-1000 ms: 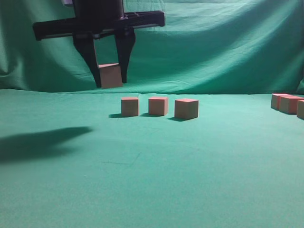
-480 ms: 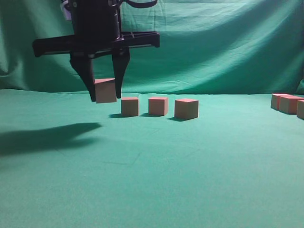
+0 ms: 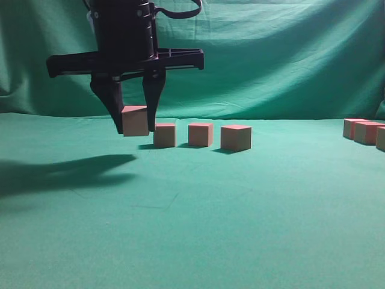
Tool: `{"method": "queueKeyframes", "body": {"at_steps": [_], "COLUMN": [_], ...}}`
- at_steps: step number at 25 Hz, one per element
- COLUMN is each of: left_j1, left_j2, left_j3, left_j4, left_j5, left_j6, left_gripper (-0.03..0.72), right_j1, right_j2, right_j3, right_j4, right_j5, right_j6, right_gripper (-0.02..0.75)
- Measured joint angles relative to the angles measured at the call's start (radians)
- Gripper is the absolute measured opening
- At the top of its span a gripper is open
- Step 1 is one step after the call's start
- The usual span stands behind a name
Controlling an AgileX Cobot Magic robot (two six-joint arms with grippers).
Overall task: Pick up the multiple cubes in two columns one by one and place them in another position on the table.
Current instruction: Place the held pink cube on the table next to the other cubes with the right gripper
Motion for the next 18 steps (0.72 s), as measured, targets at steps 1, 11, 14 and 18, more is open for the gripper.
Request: {"method": "queueKeyframes", "body": {"at_steps": [1, 11, 14, 18], "left_j1": [0.0, 0.0, 0.0, 0.0], "left_j2": [0.0, 0.0, 0.0, 0.0], "left_j3": [0.0, 0.0, 0.0, 0.0], "left_j4": [0.0, 0.0, 0.0, 0.0], "left_j5": [0.0, 0.0, 0.0, 0.0], "left_j6": [0.0, 0.0, 0.0, 0.0], "left_gripper": [0.0, 0.0, 0.0, 0.0], "right_j1": [0.0, 0.0, 0.0, 0.0], "right_j2": [0.0, 0.026, 0.033, 0.041], "right_j3": [0.0, 0.0, 0.0, 0.0], "right_j4": [0.0, -0.002, -0.004, -0.004], "right_j5": [0.0, -0.01, -0.013, -0.013], "right_j6": [0.0, 0.011, 0.013, 0.019], "right_gripper": [0.267, 0.267, 0.267, 0.267]}}
